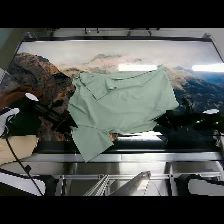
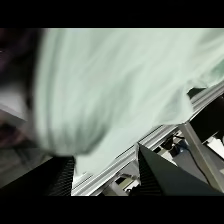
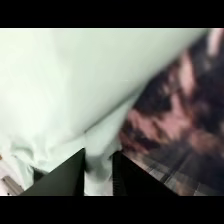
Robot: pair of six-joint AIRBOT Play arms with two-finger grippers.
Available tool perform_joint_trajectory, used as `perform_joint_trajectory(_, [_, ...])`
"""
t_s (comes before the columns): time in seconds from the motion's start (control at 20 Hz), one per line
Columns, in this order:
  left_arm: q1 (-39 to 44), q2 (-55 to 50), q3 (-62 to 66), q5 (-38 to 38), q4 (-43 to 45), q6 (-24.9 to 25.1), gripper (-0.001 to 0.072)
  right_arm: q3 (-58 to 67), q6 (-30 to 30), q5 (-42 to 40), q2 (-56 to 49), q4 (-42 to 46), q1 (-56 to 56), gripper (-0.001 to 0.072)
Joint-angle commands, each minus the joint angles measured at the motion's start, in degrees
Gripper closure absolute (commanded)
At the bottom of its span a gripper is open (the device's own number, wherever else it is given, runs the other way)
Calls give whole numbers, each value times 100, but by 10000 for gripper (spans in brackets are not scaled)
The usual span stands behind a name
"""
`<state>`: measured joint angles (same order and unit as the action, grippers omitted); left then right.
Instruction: Fold the shirts.
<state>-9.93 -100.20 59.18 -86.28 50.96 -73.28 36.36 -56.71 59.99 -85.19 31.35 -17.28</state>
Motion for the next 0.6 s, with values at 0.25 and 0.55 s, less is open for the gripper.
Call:
perform_joint_trajectory(0.25, [605,-144,796,-22,-289,389,684,-22,149,592,472,-254,-109,693])
perform_joint_trajectory(0.55, [111,1742,1217,-925,-1370,562,685,442,103,2312,2815,-1244,-1567,693])
